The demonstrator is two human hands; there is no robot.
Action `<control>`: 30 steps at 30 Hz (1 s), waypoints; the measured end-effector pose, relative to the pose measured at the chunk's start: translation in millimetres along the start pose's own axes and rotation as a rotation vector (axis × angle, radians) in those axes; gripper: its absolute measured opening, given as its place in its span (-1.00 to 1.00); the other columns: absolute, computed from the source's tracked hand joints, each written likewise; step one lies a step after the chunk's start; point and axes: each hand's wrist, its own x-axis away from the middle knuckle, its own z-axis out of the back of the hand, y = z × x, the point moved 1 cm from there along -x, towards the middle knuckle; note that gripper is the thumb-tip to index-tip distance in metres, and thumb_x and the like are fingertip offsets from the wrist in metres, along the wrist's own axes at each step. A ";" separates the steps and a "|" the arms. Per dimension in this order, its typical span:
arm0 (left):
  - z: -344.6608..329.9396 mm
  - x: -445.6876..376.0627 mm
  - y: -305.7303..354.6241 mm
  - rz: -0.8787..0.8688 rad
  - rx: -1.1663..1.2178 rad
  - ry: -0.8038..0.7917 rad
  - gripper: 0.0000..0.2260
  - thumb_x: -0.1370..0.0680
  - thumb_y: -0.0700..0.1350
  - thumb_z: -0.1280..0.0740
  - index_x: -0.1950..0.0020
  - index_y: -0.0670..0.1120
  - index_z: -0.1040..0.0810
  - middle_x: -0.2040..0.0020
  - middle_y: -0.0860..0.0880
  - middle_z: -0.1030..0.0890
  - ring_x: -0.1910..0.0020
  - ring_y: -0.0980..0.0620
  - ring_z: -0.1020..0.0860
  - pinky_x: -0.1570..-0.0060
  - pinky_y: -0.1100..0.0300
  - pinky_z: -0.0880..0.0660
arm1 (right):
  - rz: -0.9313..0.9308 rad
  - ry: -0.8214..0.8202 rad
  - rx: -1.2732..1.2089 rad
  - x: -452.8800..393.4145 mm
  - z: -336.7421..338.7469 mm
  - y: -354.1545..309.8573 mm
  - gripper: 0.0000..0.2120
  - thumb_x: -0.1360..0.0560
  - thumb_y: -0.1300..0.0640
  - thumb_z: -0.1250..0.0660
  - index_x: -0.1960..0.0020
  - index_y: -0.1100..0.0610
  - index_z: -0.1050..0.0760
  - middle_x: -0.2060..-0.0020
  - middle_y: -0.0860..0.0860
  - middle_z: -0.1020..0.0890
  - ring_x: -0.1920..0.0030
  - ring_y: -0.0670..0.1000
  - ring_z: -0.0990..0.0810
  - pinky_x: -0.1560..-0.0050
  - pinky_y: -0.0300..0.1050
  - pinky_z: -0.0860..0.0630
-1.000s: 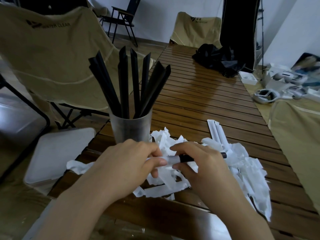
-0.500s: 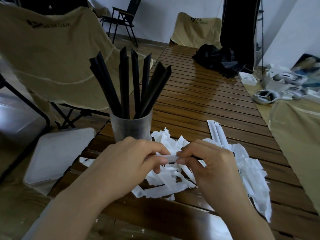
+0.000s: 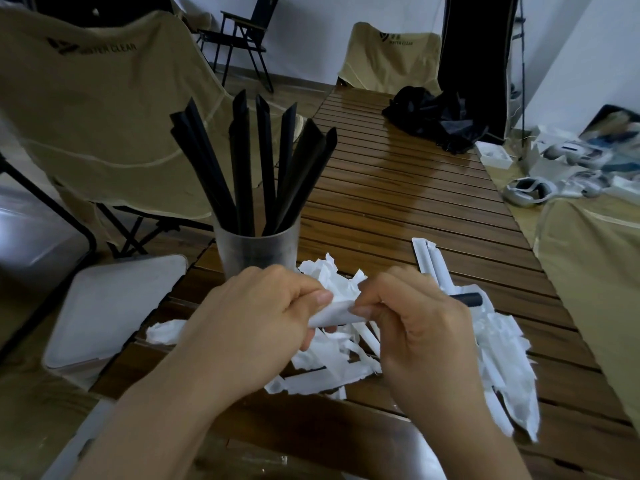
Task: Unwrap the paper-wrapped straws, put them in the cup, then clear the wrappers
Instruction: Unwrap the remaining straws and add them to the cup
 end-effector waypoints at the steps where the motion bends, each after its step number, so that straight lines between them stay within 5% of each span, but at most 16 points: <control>1: -0.8 -1.3 -2.0 0.013 0.027 -0.002 -0.64 -0.61 0.07 -0.16 0.37 0.14 -0.48 0.49 0.11 -0.50 0.49 0.19 -0.45 0.37 0.20 -0.39 | 0.030 0.013 0.023 -0.4 -0.4 -3.3 -0.80 -0.40 0.26 -0.14 0.32 0.15 -0.49 0.32 -0.03 -0.57 0.28 -0.01 -0.51 0.36 -0.08 -0.47; 8: 4.6 0.6 0.0 -0.090 0.143 -0.063 -0.72 -0.51 0.26 -0.07 0.18 0.20 -0.50 0.30 0.18 -0.61 0.37 0.11 -0.53 0.33 0.13 -0.49 | -0.010 0.057 0.033 1.2 1.1 -1.3 -0.79 -0.44 0.27 -0.13 0.29 0.14 -0.50 0.31 -0.03 -0.57 0.29 0.04 -0.54 0.36 -0.04 -0.48; 12: 6.9 1.3 5.3 -0.096 0.110 -0.063 -0.74 -0.55 0.15 -0.19 0.32 0.20 -0.48 0.43 0.23 -0.52 0.47 0.21 -0.44 0.42 0.37 -0.26 | -0.010 0.074 0.046 1.2 3.0 -2.8 -0.80 -0.45 0.27 -0.16 0.28 0.14 -0.50 0.28 -0.04 -0.59 0.26 0.05 -0.56 0.35 -0.03 -0.48; 19: -1.2 -0.8 6.6 -0.006 0.421 -0.219 -0.66 -0.53 0.19 -0.08 0.21 0.12 -0.59 0.51 0.11 -0.41 0.53 0.17 -0.29 0.45 0.30 -0.27 | 0.017 0.177 0.058 0.9 6.5 -12.3 -0.79 -0.48 0.32 -0.16 0.27 0.19 -0.50 0.16 -0.01 -0.61 0.04 0.00 -0.57 0.13 -0.10 -0.49; 23: -2.2 -2.6 2.8 0.050 0.393 -0.131 -0.67 -0.60 0.11 -0.07 0.06 0.06 -0.59 0.51 0.11 -0.40 0.53 0.16 -0.28 0.47 0.31 -0.24 | 0.053 0.145 0.109 0.9 3.1 -9.3 -0.77 -0.54 0.22 -0.18 0.24 0.18 -0.53 0.19 0.00 -0.60 -0.04 0.00 -0.55 -0.02 -0.11 -0.40; 30: 7.5 -1.9 0.2 0.024 0.382 -0.098 -0.76 -0.45 0.22 -0.22 -0.03 0.15 -0.40 0.24 0.21 -0.64 0.36 0.26 -0.53 0.30 0.31 -0.41 | -0.044 0.032 0.042 0.6 2.3 6.1 -0.87 -0.49 0.21 -0.26 0.21 0.13 -0.54 0.15 -0.05 -0.57 0.14 0.00 -0.52 0.23 -0.11 -0.48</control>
